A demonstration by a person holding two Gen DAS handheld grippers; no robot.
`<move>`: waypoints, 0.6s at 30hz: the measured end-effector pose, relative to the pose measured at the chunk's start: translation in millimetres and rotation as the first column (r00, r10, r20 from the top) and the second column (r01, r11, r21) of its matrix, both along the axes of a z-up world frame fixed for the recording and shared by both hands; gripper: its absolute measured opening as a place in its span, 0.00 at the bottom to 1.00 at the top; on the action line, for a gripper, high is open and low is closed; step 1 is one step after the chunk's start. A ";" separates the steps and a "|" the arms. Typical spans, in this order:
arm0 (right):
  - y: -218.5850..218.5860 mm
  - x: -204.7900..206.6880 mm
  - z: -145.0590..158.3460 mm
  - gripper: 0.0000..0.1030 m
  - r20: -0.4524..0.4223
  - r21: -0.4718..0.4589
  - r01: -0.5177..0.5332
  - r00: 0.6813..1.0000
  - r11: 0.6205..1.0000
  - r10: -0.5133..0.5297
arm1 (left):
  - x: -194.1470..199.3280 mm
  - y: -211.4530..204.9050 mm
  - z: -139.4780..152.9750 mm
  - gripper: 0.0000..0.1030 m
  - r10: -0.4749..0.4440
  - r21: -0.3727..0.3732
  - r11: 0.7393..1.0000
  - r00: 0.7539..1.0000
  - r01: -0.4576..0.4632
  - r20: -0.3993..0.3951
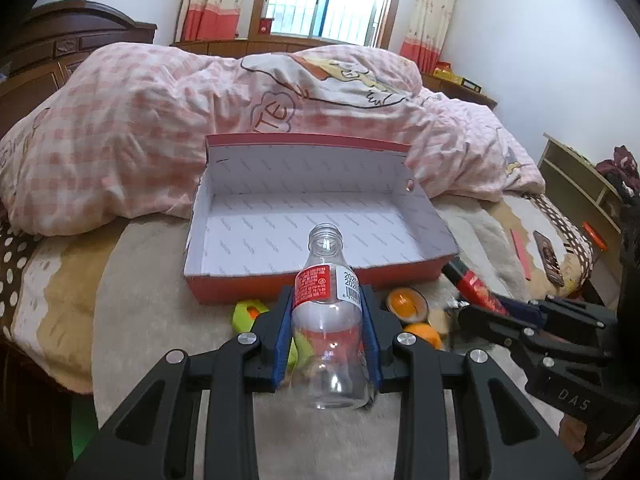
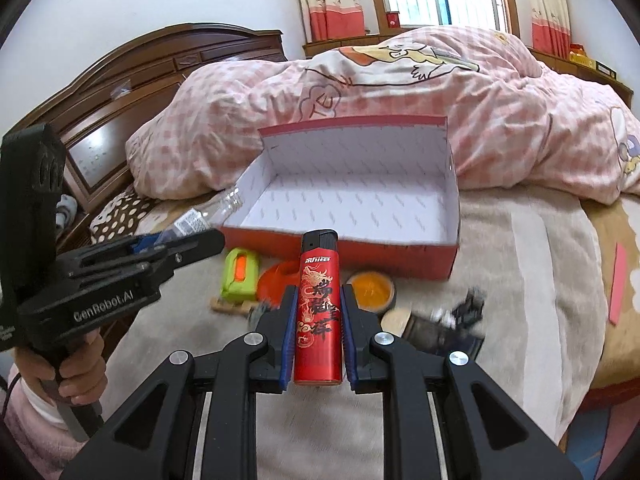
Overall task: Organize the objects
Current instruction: 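Carry the bottle and lighter in both grippers over the open red box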
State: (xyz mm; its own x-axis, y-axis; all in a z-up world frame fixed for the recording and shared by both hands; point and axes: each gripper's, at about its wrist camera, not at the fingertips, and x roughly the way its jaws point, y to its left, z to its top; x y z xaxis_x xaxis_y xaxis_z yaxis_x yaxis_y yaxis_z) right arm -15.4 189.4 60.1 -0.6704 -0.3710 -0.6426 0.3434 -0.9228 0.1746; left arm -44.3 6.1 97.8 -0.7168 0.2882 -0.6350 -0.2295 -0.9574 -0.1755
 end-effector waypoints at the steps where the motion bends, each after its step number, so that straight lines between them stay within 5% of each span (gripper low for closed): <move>1: -0.4 -7.2 0.8 0.20 0.002 0.001 0.002 1.000 1.000 -0.002 | -6.0 1.1 -0.5 0.29 0.000 -0.004 1.000 1.000 0.000 0.006; 18: -7.3 -111.1 -2.2 0.20 -0.015 0.024 0.045 0.999 0.999 -0.045 | -100.1 20.9 -10.3 0.29 0.034 -0.074 0.997 0.999 -0.032 0.025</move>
